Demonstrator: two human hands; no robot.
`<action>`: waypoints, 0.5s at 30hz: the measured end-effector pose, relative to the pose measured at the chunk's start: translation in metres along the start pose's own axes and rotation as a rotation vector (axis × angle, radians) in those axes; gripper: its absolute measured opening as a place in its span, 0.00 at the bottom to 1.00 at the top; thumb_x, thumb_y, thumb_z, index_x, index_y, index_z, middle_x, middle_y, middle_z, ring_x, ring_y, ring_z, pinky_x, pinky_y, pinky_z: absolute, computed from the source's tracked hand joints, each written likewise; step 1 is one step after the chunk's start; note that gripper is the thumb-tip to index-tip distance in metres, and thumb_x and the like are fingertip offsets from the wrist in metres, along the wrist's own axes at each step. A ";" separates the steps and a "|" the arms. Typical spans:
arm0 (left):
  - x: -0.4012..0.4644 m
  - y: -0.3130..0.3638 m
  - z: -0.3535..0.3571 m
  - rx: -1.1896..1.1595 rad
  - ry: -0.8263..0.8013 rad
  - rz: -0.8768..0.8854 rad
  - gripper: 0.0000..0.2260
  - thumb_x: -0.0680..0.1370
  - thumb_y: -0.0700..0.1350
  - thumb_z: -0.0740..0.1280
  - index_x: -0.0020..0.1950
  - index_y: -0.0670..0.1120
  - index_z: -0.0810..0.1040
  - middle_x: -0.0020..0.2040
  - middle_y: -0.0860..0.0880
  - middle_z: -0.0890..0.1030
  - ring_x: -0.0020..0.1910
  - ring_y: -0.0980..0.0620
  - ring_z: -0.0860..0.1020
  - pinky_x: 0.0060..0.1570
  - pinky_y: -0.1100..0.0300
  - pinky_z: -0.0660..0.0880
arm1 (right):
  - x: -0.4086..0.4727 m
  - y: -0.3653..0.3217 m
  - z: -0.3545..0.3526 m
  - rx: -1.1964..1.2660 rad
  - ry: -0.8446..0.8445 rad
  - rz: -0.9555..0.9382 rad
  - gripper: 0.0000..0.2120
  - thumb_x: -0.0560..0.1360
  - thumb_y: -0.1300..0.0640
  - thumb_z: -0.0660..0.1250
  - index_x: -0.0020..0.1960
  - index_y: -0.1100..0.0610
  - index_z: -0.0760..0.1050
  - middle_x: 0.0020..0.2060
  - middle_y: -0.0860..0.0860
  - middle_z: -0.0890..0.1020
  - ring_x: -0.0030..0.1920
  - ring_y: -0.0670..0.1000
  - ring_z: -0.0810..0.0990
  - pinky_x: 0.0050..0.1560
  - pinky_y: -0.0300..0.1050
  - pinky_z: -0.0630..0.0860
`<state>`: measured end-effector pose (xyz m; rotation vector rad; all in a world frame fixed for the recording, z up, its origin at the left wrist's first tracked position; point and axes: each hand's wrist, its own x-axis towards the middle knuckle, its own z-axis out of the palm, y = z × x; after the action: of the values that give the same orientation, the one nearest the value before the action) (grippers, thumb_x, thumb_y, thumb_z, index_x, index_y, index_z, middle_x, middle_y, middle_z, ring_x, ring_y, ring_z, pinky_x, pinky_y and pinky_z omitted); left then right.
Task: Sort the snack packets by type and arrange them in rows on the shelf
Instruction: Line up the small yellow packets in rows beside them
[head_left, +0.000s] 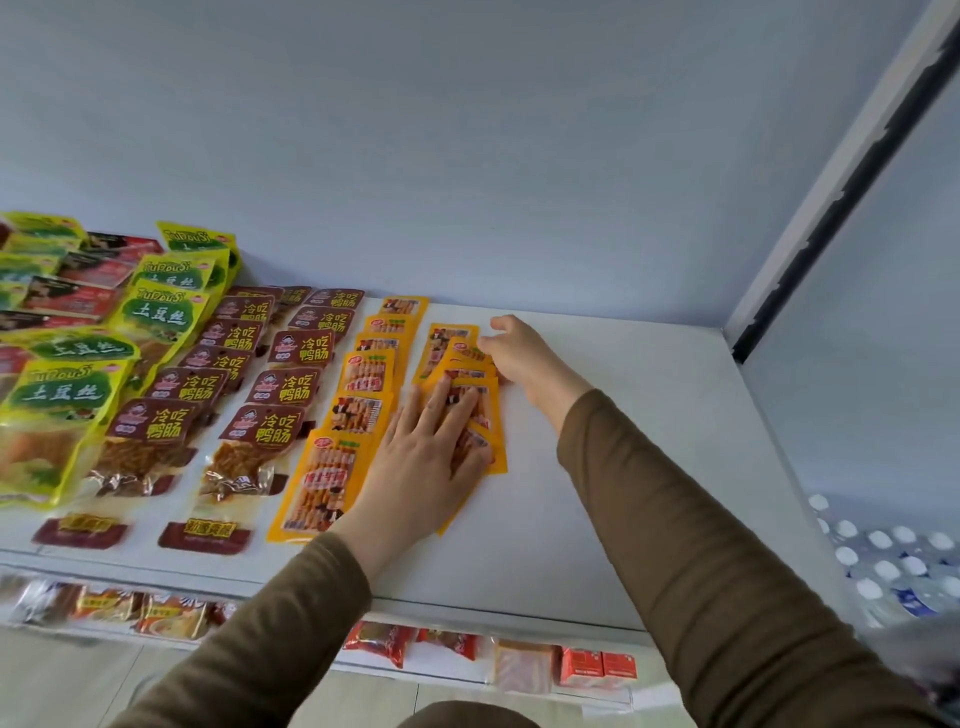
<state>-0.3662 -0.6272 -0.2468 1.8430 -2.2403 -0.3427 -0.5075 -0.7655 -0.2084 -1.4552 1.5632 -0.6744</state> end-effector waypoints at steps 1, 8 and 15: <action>-0.001 0.000 0.002 -0.001 0.008 0.003 0.32 0.82 0.67 0.49 0.84 0.59 0.44 0.84 0.52 0.41 0.83 0.45 0.38 0.81 0.47 0.43 | 0.004 -0.005 0.002 0.019 -0.024 0.025 0.27 0.83 0.53 0.62 0.79 0.57 0.60 0.75 0.56 0.68 0.72 0.57 0.71 0.66 0.48 0.71; -0.002 -0.001 0.007 -0.006 0.035 0.002 0.31 0.83 0.68 0.47 0.83 0.61 0.41 0.85 0.52 0.42 0.83 0.46 0.41 0.81 0.46 0.44 | 0.022 -0.021 0.010 0.020 -0.066 0.121 0.28 0.81 0.55 0.66 0.76 0.63 0.62 0.63 0.59 0.78 0.59 0.59 0.80 0.56 0.53 0.79; -0.004 0.000 0.010 -0.007 0.066 0.005 0.30 0.83 0.68 0.46 0.83 0.61 0.42 0.85 0.52 0.43 0.83 0.46 0.41 0.81 0.45 0.44 | 0.027 -0.029 0.010 -0.309 -0.157 -0.005 0.29 0.82 0.49 0.65 0.79 0.55 0.61 0.72 0.57 0.73 0.63 0.57 0.78 0.53 0.49 0.78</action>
<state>-0.3690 -0.6233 -0.2558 1.8185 -2.1968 -0.2840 -0.4829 -0.7946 -0.1945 -1.6940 1.5899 -0.3196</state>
